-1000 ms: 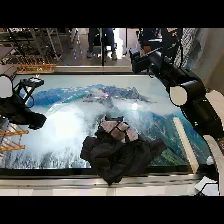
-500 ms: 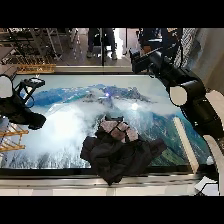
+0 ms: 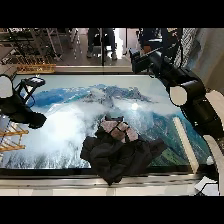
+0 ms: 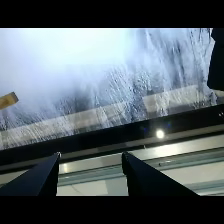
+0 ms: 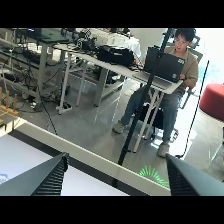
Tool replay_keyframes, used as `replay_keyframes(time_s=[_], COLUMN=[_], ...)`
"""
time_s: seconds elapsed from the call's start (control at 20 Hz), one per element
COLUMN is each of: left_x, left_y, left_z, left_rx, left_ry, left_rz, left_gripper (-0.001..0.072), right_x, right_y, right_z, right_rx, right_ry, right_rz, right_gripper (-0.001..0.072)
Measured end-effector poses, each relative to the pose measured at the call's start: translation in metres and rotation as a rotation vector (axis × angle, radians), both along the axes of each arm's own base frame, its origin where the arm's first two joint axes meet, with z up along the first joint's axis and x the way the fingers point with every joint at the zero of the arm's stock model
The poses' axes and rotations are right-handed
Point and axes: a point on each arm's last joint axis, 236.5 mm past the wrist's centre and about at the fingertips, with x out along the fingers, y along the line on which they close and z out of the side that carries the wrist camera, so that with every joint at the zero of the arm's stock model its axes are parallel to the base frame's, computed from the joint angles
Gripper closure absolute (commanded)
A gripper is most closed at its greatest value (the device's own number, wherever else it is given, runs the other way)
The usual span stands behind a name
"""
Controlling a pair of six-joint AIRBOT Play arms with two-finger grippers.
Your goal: Fold the clothes and pants, and hang the long-sleeved shirts on hangers.
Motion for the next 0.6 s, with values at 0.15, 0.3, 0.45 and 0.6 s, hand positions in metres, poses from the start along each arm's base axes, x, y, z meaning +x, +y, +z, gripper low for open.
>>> replay_keyframes(time_s=[0.15, 0.3, 0.45, 0.6], left_x=[0.0049, 0.0069, 0.0080, 0.0087], left_y=[-0.0008, -0.0012, -0.0014, -0.0015], left_z=[0.0008, 0.0012, 0.0014, 0.0016], left_rx=[-0.003, -0.004, -0.005, -0.005], left_ry=[-0.021, -0.029, -0.034, -0.037], left_rz=[-0.003, -0.005, -0.006, -0.006], left_gripper=[0.0304, 0.0304, 0.0304, 0.0304], right_x=[0.0000, 0.0000, 0.0000, 0.0000], right_y=[-0.0001, -0.0001, 0.0000, 0.0000], right_z=[0.0006, 0.0006, 0.0005, 0.0005], right_rx=[0.001, 0.001, 0.001, 0.000], right_ry=[-0.003, -0.003, -0.002, -0.002], right_rz=[0.000, 0.000, 0.000, 0.000], right_gripper=[0.0010, 0.0010, 0.0010, 0.0010])
